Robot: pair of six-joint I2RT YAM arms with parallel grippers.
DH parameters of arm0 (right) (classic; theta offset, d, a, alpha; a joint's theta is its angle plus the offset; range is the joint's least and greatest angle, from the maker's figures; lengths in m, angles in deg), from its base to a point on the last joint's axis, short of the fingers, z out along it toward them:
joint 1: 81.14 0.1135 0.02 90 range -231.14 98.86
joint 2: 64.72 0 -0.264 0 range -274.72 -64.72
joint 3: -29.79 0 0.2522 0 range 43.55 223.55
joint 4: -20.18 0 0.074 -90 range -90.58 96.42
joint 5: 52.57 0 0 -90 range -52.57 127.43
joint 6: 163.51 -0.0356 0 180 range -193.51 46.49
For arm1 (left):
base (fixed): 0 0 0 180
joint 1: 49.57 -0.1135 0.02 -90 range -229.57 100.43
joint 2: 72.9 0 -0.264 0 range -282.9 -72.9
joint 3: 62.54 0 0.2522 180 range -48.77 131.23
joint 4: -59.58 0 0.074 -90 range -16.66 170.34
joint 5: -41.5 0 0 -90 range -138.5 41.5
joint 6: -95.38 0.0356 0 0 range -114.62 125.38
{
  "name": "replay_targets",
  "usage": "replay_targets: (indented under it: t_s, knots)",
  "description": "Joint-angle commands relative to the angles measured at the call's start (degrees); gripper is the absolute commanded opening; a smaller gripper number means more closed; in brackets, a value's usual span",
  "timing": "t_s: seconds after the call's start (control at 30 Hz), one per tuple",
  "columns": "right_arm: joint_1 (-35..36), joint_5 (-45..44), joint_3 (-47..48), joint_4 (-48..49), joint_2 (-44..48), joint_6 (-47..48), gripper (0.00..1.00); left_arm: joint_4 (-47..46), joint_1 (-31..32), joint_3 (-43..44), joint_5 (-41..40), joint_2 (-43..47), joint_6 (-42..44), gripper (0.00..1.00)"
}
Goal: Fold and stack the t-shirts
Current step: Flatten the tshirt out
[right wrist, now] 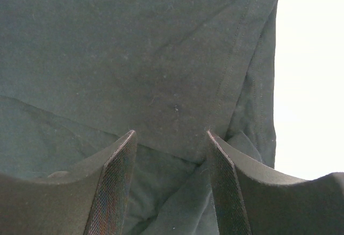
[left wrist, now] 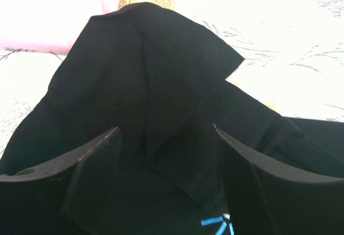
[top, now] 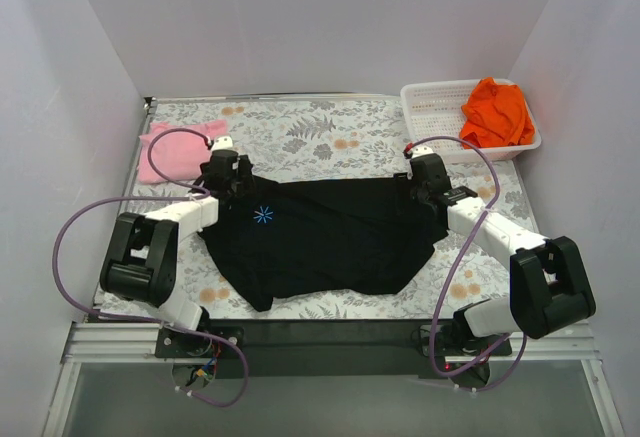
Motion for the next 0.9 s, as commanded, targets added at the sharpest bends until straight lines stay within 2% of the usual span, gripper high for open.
replay_targets:
  t_s: [0.0, 0.3, 0.37, 0.4, 0.5, 0.53, 0.73, 0.87]
  knots:
    - [-0.02, 0.55, -0.29, 1.62, 1.86, 0.64, 0.49, 0.6, -0.07, 2.88, -0.71, -2.39, 1.48, 0.63]
    - [-0.02, 0.46, -0.38, 1.71, 1.68, 0.64, 0.49, 0.95, 0.02, 5.34, -3.79, -6.87, 1.92, 0.5]
    - [-0.02, 0.46, -0.47, 1.79, 1.68, 0.64, 0.49, 1.92, 0.02, 5.87, -4.05, -7.92, 1.92, 0.45]
    - [-0.02, 0.46, -0.47, 1.88, 1.68, 0.64, 0.49, 2.18, 0.02, 6.22, -4.23, -8.19, 1.75, 0.27]
    - [-0.02, 0.46, -0.47, 1.79, 1.51, 0.64, 0.49, 2.8, -0.07, 6.4, -3.97, -8.55, 1.14, 0.03]
    - [-0.02, 0.46, -0.47, 1.79, 1.33, 0.64, 0.49, 2.63, 0.02, 6.4, -3.36, -8.46, 0.61, 0.0]
    - [-0.02, 0.37, -0.47, 1.8, 1.33, 0.64, 0.49, 2.62, -0.25, 7.54, 1.39, -8.72, -1.84, 0.0]
    - [-0.02, -0.86, -0.47, 1.71, 1.5, 0.81, 0.5, 2.28, -3.31, 9.56, 8.41, -6.97, -7.1, 0.0]
